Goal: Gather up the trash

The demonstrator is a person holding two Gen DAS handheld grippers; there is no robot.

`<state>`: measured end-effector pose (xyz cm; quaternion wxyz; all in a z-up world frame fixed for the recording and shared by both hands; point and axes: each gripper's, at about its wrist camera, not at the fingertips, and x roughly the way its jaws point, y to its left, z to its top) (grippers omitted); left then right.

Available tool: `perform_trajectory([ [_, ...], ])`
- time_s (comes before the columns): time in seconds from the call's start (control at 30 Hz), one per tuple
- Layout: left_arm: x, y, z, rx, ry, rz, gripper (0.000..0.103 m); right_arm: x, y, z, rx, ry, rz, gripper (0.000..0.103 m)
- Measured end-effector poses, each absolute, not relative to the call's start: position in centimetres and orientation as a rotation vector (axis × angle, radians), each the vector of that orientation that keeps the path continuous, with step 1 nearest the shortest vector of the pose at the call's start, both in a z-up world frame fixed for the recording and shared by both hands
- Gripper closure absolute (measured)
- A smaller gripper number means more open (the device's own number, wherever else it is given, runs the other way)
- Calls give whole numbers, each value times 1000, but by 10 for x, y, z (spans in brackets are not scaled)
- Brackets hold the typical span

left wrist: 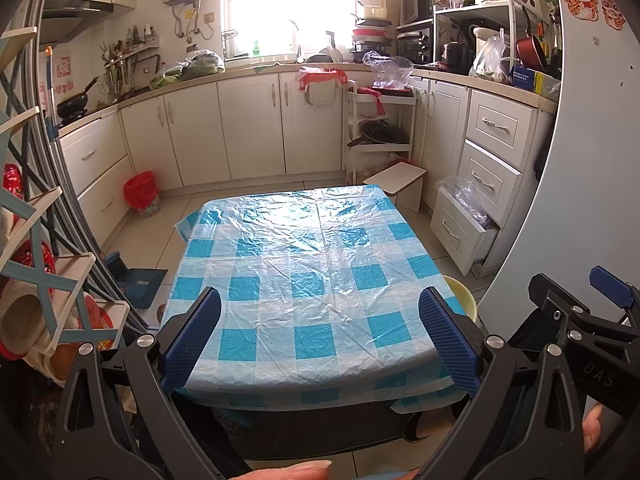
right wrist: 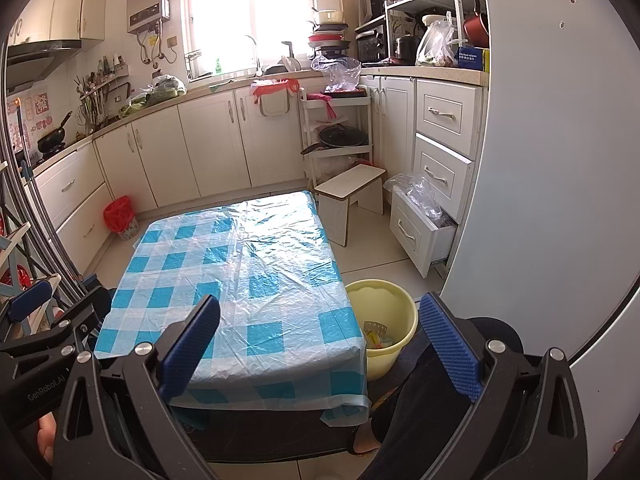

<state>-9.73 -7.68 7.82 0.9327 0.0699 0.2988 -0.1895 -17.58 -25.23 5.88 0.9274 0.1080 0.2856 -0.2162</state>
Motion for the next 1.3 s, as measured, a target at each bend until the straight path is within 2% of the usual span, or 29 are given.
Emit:
perform_trajectory([
  [0.53, -100, -69, 81, 125, 596, -365, 8, -175, -252, 62, 213, 578, -449, 7],
  [0.83, -79, -64, 75, 106, 657, -370, 8, -160, -266, 55, 218, 581, -458, 7],
  [1.03, -54, -53, 56, 84, 702, -345, 8, -105, -271, 35, 190, 637, -418, 7],
  [1.3, -15, -42, 35, 78, 738, -275, 8, 34, -287, -37, 145, 795, -354, 7],
])
